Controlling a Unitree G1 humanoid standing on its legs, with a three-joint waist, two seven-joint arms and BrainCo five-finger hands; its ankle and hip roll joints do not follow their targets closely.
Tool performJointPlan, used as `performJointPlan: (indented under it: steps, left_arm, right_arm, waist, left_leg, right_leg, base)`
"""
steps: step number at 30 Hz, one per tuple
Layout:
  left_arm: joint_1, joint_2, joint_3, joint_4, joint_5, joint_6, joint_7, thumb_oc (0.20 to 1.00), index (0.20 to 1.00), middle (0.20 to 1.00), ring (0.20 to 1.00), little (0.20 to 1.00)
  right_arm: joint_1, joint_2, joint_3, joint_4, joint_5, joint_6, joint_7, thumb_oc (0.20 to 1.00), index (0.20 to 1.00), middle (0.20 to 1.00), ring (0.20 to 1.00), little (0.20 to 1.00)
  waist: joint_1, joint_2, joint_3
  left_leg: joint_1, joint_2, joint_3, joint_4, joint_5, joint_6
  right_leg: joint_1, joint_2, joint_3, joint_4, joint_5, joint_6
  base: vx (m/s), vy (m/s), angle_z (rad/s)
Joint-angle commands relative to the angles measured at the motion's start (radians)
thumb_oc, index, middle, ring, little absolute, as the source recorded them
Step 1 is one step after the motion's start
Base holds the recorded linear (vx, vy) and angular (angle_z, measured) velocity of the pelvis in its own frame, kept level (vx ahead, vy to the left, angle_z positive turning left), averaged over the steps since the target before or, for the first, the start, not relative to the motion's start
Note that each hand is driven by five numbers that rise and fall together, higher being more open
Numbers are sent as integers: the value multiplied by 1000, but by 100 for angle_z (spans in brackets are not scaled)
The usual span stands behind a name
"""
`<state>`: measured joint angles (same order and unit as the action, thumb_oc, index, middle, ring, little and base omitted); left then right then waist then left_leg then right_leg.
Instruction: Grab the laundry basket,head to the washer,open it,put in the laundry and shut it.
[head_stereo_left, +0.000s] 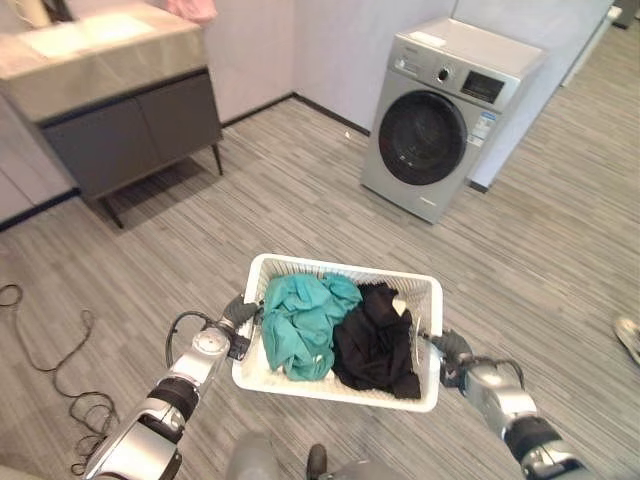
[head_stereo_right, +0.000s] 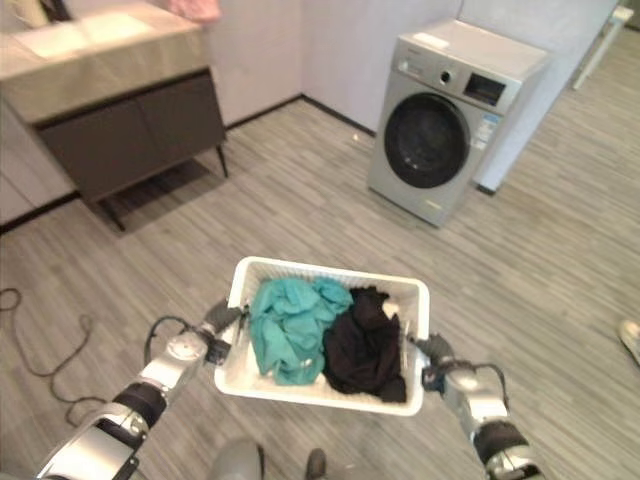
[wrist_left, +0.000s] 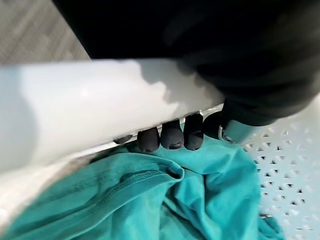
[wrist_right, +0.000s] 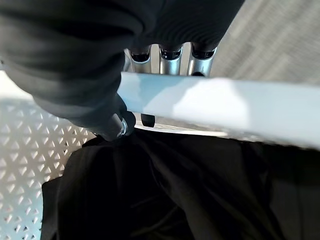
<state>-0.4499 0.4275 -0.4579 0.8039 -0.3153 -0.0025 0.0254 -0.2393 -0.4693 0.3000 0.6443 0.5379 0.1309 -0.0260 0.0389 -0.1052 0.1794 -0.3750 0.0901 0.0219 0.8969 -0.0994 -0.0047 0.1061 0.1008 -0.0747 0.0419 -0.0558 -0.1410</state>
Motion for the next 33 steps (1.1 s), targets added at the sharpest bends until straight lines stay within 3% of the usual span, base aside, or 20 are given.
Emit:
performJointPlan:
  steps: [1, 2, 3, 4, 7, 8, 10, 11, 13, 14, 15, 16, 17, 18, 21, 24, 26, 27, 30, 33]
  left_arm:
    - [-103, 23, 15, -4, -26, -39, 35, 200, 200, 200, 200, 200]
    - [-109, 16, 12, 1, -19, -40, 35, 200, 200, 200, 200, 200]
    - [-109, 16, 12, 1, -19, -41, 35, 200, 200, 200, 200, 200]
    - [-107, 18, 18, 13, -19, -41, 31, 200, 200, 200, 200, 200]
    - [-107, 18, 17, 19, -24, -46, 32, 200, 200, 200, 200, 200]
    - [-92, 22, 25, 23, -29, -49, 29, 200, 200, 200, 200, 200]
    - [-90, 20, 27, 29, -35, -50, 31, 200, 200, 200, 200, 200]
    - [-78, 39, 23, 25, -28, -52, 30, 200, 200, 200, 200, 200]
    - [-78, 39, 23, 25, -28, -52, 30, 200, 200, 200, 200, 200]
    - [-69, 54, 26, 24, -16, -48, 30, 200, 200, 200, 200, 200]
    - [-69, 52, 23, 23, -12, -47, 30, 200, 200, 200, 200, 200]
    - [-73, 55, 15, 20, -7, -47, 33, 200, 200, 200, 200, 200]
    - [-73, 55, 15, 20, -7, -47, 33, 200, 200, 200, 200, 200]
    - [-73, 56, 20, 27, 2, -42, 35, 200, 200, 200, 200, 200]
    - [-89, 55, 13, 40, 10, -42, 33, 200, 200, 200, 200, 200]
    - [-94, 53, 11, 42, 24, -43, 29, 200, 200, 200, 200, 200]
    - [-102, 43, 16, 56, 40, -48, 31, 200, 200, 200, 200, 200]
    - [-98, 34, 22, 64, 51, -55, 36, 200, 200, 200, 200, 200]
    - [-86, 27, 24, 77, 68, -64, 38, 200, 200, 200, 200, 200]
    - [-82, 26, 22, 79, 74, -64, 34, 200, 200, 200, 200, 200]
  right_arm:
    - [-18, -57, -49, -121, 71, -91, 62, 200, 200, 200, 200, 200]
    - [-12, -52, -48, -117, 60, -100, 61, 200, 200, 200, 200, 200]
    - [-12, -51, -48, -117, 60, -100, 62, 200, 200, 200, 200, 200]
    - [-19, -43, -48, -102, 46, -108, 63, 200, 200, 200, 200, 200]
    - [-26, -27, -40, -86, 32, -114, 65, 200, 200, 200, 200, 200]
    - [-35, -14, -28, -73, 15, -109, 71, 200, 200, 200, 200, 200]
    - [-45, -9, -23, -60, 11, -113, 75, 200, 200, 200, 200, 200]
    - [-36, 4, -28, -68, 6, -119, 80, 200, 200, 200, 200, 200]
    - [-36, 4, -28, -68, 6, -119, 80, 200, 200, 200, 200, 200]
    - [-29, 15, -38, -63, -17, -116, 83, 200, 200, 200, 200, 200]
    - [-28, 18, -41, -59, -22, -117, 83, 200, 200, 200, 200, 200]
    - [-31, 20, -44, -55, -26, -121, 78, 200, 200, 200, 200, 200]
    - [-31, 20, -44, -55, -26, -121, 78, 200, 200, 200, 200, 200]
    - [-31, 27, -53, -48, -29, -117, 76, 200, 200, 200, 200, 200]
    - [-29, 25, -65, -49, -8, -122, 75, 200, 200, 200, 200, 200]
    - [-6, 13, -91, -73, 0, -126, 73, 200, 200, 200, 200, 200]
    - [13, 7, -117, -78, 13, -130, 67, 200, 200, 200, 200, 200]
    - [25, 5, -131, -80, 15, -131, 67, 200, 200, 200, 200, 200]
    - [45, 5, -143, -74, 10, -136, 72, 200, 200, 200, 200, 200]
    - [58, 3, -152, -68, 9, -134, 75, 200, 200, 200, 200, 200]
  waist:
    - [45, 49, 3]
    - [62, 71, -4]
    - [62, 68, 0]
    - [83, 77, -5]
    - [86, 73, -8]
    - [96, 84, -38]
    - [102, 82, -49]
    - [106, 59, -63]
    - [107, 61, -66]
    - [92, 56, -57]
    - [83, 63, -51]
    - [66, 76, -40]
    - [66, 76, -40]
    - [45, 100, -30]
    - [19, 117, -21]
    - [-4, 116, -18]
    - [-15, 108, -21]
    - [-20, 101, -25]
    - [-26, 91, -28]
    - [-26, 76, -44]
  left_leg:
    - [123, -23, 22, -575, 174, -24]
    - [126, -31, 22, -804, 217, -36]
    - [138, -35, 24, -815, 221, -35]
    - [109, -64, -13, -955, 232, -46]
    - [89, -75, 10, -969, 239, -51]
    - [133, -69, -3, -978, 250, -30]
    - [149, -77, -12, -956, 266, -19]
    - [174, -98, -5, -903, 254, 5]
    - [171, -95, -5, -902, 255, 4]
    - [236, -117, 15, -872, 204, 44]
    - [265, -120, 24, -870, 187, 60]
    - [291, -117, 21, -867, 171, 71]
    - [291, -117, 21, -867, 171, 71]
    - [356, -119, 18, -875, 136, 88]
    - [407, -113, 7, -884, 109, 78]
    - [434, -113, -19, -875, 77, 51]
    - [447, -117, -46, -866, 43, 33]
    - [459, -125, -57, -857, 18, 27]
    - [496, -118, -63, -831, -24, 12]
    - [520, -112, -73, -830, -49, -2]
  right_leg:
    - [-19, -101, -50, 11, -8, 181]
    - [14, -78, -56, 13, -39, 182]
    - [20, -82, -56, 14, -42, 184]
    - [57, -63, -39, 27, -79, 180]
    - [100, -57, -26, 45, -118, 177]
    - [113, -48, 1, 87, -158, 179]
    - [120, -52, 14, 129, -168, 184]
    - [96, -80, 18, 277, -92, 232]
    - [93, -78, 19, 276, -90, 232]
    - [-4, -149, 11, 533, 103, 324]
    - [-45, -176, 1, 642, 171, 343]
    - [-92, -196, -25, 738, 194, 333]
    - [-92, -197, -25, 739, 194, 333]
    - [-157, -252, -75, 820, 158, 311]
    - [-216, -298, -148, 679, 77, 279]
    - [-211, -291, -156, 380, 41, 270]
    - [-221, -298, -81, 170, 72, 285]
    - [-236, -311, -13, 55, 142, 306]
    - [-257, -330, -14, -1, 195, 327]
    - [-217, -330, -28, -23, 188, 325]
  base:
    - [455, 4, -48]
    - [462, 5, -71]
    - [626, 14, -81]
    - [487, 15, -40]
    - [450, 46, -22]
    - [740, 158, -40]
    - [574, 151, -43]
    - [358, 106, -63]
    - [301, 127, -43]
    - [367, 232, 1]
    - [459, 313, -19]
    - [210, 166, -7]
    - [337, 213, 2]
    - [375, 170, 32]
    - [378, 66, 13]
    - [307, -139, 44]
    - [351, -222, 56]
    - [403, -241, 28]
    - [336, -227, 30]
    - [237, -195, 27]
